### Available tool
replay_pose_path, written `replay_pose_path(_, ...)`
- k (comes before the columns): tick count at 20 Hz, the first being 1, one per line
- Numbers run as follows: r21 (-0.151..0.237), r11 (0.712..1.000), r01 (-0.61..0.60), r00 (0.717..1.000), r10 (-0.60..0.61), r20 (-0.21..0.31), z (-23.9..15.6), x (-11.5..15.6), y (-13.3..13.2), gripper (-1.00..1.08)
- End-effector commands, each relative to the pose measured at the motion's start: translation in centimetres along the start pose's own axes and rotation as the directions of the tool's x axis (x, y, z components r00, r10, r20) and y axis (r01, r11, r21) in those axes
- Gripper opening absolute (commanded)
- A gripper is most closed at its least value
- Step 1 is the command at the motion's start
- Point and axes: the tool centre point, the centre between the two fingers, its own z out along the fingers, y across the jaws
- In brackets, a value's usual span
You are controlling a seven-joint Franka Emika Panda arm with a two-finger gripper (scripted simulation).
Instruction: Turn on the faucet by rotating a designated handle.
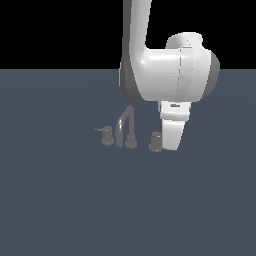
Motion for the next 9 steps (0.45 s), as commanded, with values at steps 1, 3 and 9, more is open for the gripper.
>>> replay_pose_path(1, -0.003, 1.0, 0.015, 1.0, -0.015, 0.004, 0.1, -1.6, 0.0, -1.0)
replay_pose_path(3, -0.007, 1.0, 0.025, 1.0, -0.025, 0.006, 0.2, -3.2, 0.1, -1.0)
replay_pose_path(9, -0.017, 0.999, 0.052, 0.999, -0.052, 0.012, 0.4, -7.0, 0.2, -1.0)
